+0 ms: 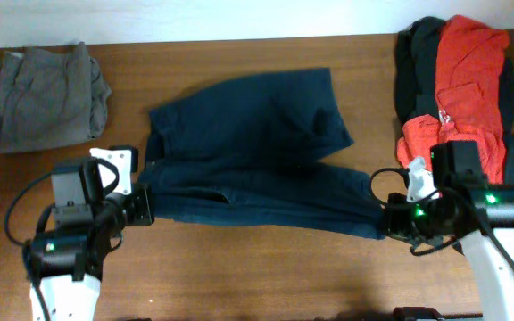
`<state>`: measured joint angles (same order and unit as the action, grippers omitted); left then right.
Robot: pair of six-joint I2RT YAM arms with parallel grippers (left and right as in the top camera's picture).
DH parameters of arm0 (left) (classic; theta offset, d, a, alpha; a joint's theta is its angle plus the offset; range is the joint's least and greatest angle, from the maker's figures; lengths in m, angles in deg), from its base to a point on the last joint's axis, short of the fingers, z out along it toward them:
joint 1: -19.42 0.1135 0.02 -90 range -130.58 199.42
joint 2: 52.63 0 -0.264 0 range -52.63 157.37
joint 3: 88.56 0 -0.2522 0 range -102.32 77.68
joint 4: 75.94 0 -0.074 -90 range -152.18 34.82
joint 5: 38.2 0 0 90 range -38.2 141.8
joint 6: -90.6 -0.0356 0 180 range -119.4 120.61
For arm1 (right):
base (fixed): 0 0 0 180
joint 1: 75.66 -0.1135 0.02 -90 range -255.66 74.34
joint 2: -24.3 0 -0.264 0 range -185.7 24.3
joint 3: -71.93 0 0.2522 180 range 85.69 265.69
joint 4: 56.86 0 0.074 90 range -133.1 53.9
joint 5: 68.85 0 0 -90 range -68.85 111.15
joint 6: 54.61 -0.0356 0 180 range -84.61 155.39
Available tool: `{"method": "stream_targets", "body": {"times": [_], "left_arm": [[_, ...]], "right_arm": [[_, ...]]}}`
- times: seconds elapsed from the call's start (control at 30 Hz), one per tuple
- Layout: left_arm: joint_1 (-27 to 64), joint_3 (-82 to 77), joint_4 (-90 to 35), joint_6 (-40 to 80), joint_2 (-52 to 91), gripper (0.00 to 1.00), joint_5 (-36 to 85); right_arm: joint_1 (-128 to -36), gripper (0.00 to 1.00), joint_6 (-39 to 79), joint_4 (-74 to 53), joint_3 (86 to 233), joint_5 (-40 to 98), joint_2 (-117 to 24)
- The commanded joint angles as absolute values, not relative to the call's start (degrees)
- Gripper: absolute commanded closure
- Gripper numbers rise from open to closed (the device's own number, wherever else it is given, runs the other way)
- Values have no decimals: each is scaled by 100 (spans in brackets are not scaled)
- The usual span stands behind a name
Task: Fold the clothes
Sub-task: 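Lift the shorts' bottom edge with both grippers and fold it upward, then lay the folded edge down over the top half with both grippers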
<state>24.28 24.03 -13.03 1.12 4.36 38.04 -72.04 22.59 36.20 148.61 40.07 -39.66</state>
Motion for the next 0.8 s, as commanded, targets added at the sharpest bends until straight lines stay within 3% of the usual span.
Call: {"method": "stream_targets", "body": {"times": [0.0,0.33,0.77], "left_arm": [[2607,2287,-1163,285,47,99,4711],[2607,2289,-1574,361,506,100,4866],[2607,2289,-4564,451,2755,99,5008]], "right_arm": [[-6946,96,2471,3677,15154,3082,-3706],[-6960,96,2521,1288,15322,3124,-4423],[-7174,96,3096,-2322,15333,4046,-6377]]}}
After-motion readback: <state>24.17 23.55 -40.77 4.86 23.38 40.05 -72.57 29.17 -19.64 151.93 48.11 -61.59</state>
